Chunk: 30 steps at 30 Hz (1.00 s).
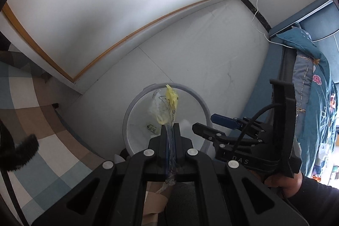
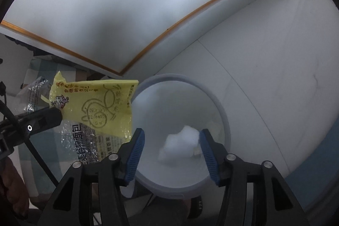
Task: Collect trash
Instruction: 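Open the left tool over the bin while the right tool opens, dropping both items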
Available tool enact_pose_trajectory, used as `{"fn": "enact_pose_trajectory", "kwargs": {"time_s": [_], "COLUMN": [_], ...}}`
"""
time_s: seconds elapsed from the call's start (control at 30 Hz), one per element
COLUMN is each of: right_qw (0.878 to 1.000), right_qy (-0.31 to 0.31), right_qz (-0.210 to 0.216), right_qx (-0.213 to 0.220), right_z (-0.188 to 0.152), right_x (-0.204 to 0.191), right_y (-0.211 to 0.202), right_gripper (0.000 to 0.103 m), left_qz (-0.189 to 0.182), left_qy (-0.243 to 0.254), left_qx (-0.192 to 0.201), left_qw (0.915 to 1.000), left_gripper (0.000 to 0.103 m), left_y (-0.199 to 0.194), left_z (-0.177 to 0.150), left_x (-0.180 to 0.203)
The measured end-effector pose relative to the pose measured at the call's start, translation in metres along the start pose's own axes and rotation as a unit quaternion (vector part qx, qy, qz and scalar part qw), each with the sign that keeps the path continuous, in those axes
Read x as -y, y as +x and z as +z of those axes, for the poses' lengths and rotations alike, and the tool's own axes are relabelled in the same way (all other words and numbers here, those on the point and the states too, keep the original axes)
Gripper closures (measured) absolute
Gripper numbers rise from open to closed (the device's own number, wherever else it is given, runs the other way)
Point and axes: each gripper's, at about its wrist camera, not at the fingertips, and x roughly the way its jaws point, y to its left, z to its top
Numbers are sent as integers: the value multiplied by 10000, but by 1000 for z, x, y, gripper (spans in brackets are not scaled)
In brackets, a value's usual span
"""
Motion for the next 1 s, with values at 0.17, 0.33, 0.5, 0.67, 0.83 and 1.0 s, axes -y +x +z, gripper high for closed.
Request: {"fn": "enact_pose_trajectory", "kwargs": {"time_s": [0.17, 0.33, 0.5, 0.67, 0.83, 1.0], "right_qw": [9998, 9993, 9983, 9960, 9955, 9955], "right_qy": [169, 357, 534, 837, 875, 838], "right_qz": [46, 27, -51, -73, 0, 12], "right_qx": [-87, 48, 222, 302, 376, 441], "right_z": [-12, -24, -28, -25, -23, -25], "right_x": [9, 25, 35, 53, 57, 50], "right_y": [-6, -26, -46, -58, -70, -65], "right_gripper": [40, 40, 40, 38, 37, 34], "left_qz": [51, 93, 148, 104, 423, 459], "left_qy": [-117, -15, 111, 145, 88, -14], "left_qx": [-153, -291, -475, -934, -1010, -789], "left_qw": [9998, 9995, 9987, 9955, 9939, 9958], "left_gripper": [103, 103, 103, 101, 49, 37], "left_y": [8, 17, 25, 39, 39, 24], "left_z": [3, 5, 7, 8, 8, 7], "left_x": [-5, 6, 12, 18, 16, 13]}}
